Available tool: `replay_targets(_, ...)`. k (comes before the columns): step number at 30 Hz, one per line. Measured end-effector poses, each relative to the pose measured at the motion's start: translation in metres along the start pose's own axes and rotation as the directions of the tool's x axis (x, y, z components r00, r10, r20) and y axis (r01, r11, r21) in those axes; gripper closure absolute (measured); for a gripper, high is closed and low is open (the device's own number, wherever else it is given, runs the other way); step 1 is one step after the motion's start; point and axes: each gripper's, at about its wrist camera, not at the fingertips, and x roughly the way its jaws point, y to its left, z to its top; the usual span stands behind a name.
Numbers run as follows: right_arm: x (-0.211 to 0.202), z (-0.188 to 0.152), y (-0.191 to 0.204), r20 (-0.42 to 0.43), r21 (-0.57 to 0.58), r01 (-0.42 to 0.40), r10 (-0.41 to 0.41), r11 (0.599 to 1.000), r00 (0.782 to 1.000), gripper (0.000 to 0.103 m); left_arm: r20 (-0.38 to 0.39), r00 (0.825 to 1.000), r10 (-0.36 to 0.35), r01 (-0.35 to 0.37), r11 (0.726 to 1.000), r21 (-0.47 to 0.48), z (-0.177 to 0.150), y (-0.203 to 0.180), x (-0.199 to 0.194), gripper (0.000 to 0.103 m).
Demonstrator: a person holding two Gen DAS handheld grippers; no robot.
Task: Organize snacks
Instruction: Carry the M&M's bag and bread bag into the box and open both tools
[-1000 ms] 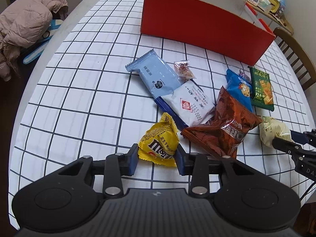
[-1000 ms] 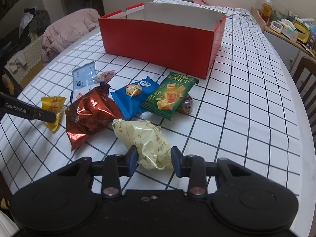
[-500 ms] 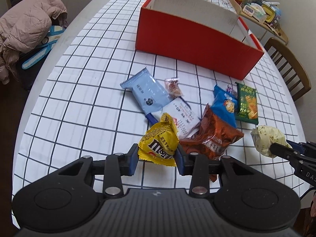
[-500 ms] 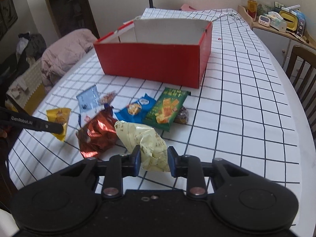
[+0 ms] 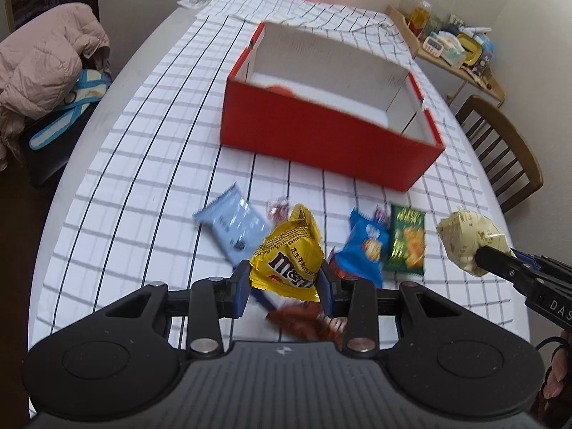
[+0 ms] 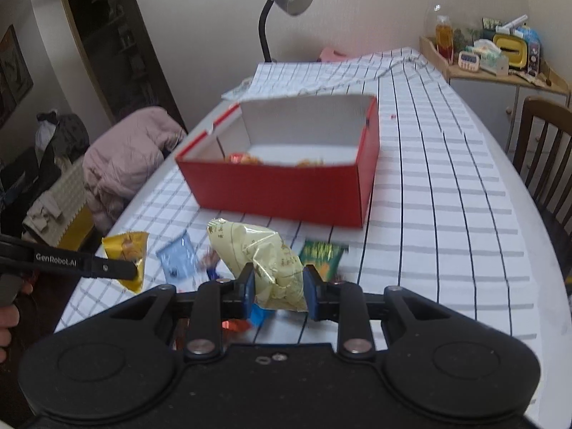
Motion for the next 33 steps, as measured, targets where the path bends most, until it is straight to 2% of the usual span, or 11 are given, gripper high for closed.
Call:
replay_targets(8,0.009,0.049,0.002,0.078,-0.014,0.019,-0.017,1.0,0.997,0.077,0.055,0.998,0.009,-0.011,0.999,0.044,0.047,-0.016,-0.004,0.066)
replay_targets(15,0.026,0.086,-0.002,0.106,0.021,0.045,-0.047,0.999,0.993,0.077,0.091,0.996,0.015,-0.022,0.997,0.07,0.093,-0.025,0.001,0.066)
replay_targets(24,0.062,0.121,-0.013,0.08,0.066,0.089,-0.094,0.994,0.992,0.077,0.097,0.995,0.021,-0.031,0.994,0.108,0.15,-0.036,0.025,0.066)
replay_targets(33,0.11,0.146,-0.021,0.032,0.039,0.146,-0.147,0.989,0.989,0.077,0.067,0.997,0.046,-0.056,0.988,0.143,0.191,-0.039,0.069,0.065)
